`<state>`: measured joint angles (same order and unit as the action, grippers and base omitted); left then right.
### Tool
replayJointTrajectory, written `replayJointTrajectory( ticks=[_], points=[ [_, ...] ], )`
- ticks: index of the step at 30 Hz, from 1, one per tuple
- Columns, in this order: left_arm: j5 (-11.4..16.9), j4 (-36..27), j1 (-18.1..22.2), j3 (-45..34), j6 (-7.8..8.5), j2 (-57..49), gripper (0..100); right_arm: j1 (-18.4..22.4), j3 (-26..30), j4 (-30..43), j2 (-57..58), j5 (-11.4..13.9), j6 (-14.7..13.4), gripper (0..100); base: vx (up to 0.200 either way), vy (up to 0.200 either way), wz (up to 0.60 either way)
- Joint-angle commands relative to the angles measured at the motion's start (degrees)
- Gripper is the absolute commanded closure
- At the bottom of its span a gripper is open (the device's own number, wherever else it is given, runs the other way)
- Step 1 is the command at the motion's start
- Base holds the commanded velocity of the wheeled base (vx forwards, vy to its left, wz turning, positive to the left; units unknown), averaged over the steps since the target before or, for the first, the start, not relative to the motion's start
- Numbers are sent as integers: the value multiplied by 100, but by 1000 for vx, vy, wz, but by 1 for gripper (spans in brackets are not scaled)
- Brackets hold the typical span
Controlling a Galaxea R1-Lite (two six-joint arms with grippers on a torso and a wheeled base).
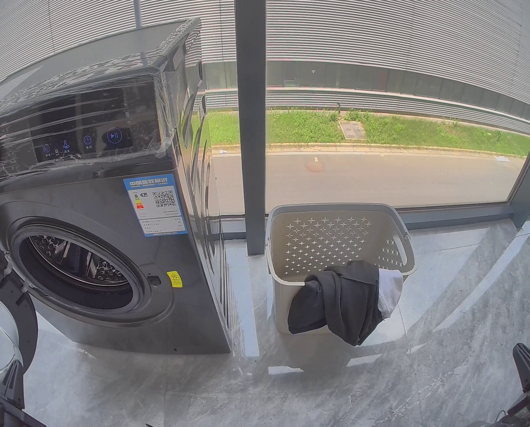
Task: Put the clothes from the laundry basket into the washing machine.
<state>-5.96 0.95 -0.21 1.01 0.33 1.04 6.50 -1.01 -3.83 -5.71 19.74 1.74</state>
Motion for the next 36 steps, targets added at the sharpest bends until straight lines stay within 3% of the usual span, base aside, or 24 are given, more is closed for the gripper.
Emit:
replayJointTrajectory(
  ticks=[1,7,8,14,24,36],
  points=[
    [-2,2,3,-13,2,-51,100,1,101,-4,-10,4,1,100,0,-200,0],
    [-2,10,3,-22,-7,-68,100,1,101,-4,-10,4,1,100,0,-200,0],
    [-2,10,3,-22,-7,-68,100,1,101,5,-10,4,-16,0,0,-200,0],
    [-2,28,3,-31,-121,-68,100,1,101,-4,-1,-22,-25,0,0,-33,0],
    [95,10,12,-22,-121,-68,100,1,92,22,-10,13,-16,0,0,0,0],
    [122,19,12,-22,-156,-68,100,1,101,14,-10,-49,256,0,200,0,0]
  ],
)
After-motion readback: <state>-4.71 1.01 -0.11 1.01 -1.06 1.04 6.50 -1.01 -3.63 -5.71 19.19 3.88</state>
